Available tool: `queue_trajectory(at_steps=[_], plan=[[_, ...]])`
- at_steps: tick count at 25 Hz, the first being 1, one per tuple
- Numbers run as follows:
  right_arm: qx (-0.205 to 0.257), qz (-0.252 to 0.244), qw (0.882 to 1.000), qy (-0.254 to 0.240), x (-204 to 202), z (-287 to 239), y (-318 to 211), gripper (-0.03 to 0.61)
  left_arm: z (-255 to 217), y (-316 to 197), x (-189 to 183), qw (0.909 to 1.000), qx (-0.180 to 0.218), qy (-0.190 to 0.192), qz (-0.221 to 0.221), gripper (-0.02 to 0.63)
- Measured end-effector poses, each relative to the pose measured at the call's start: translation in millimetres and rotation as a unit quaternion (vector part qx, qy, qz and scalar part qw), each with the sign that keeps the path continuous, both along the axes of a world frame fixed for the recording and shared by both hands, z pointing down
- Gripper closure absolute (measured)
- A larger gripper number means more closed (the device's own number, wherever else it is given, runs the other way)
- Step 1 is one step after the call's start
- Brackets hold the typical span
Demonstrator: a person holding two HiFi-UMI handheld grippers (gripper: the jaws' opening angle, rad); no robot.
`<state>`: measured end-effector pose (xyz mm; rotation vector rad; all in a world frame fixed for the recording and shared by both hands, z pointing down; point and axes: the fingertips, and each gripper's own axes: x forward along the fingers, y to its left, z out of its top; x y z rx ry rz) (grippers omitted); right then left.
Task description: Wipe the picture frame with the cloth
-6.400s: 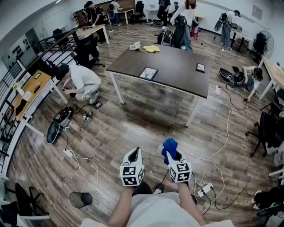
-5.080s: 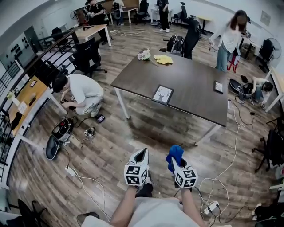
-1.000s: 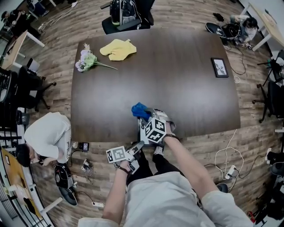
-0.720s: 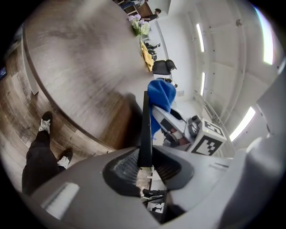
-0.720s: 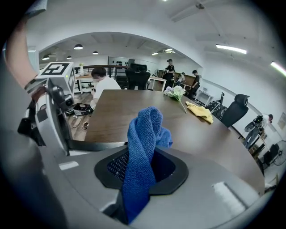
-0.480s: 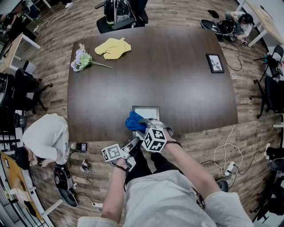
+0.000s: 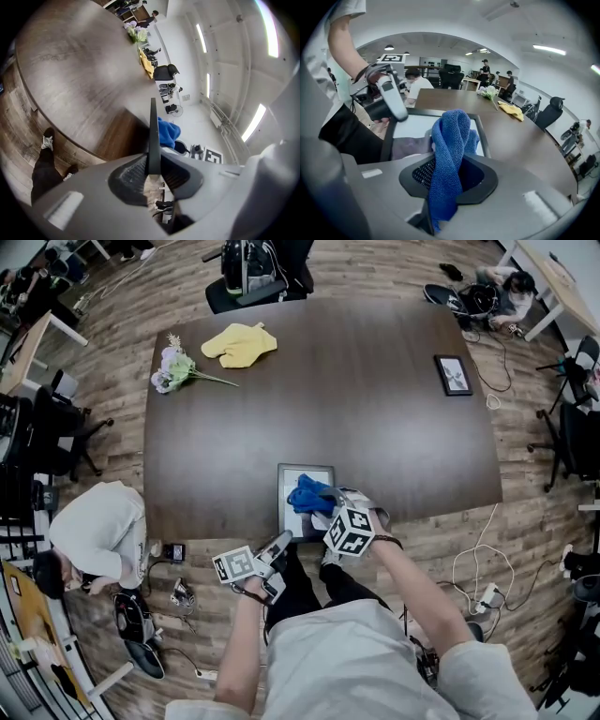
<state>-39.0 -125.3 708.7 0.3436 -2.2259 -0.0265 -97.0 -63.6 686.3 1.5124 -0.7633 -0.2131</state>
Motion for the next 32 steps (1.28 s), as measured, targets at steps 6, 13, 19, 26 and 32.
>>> queue_trajectory(at_steps=[6,13,19,26,32], plan=[[0.011,0.082,0.996,0.017,19,10,-59,0.488,6,5,4,0.9994,-0.013,-0.028,0.013,0.486],[0.001,0.159,0.987,0.002,6,6,-94,0.483,12,6,32,0.9963,-0.017,-0.059,0.059,0.488],[-0.004,0.106,0.994,0.005,-25,3,-79,0.485,18,5,40,0.9964,-0.031,-0.056,0.055,0.488],[-0.017,0.068,0.998,0.009,-18,10,-50,0.489,25,4,20,0.9969,-0.034,-0.056,0.044,0.486],[-0.009,0.013,1.000,0.021,-17,18,-24,0.491,43,5,14,0.9958,-0.046,-0.067,0.043,0.462]])
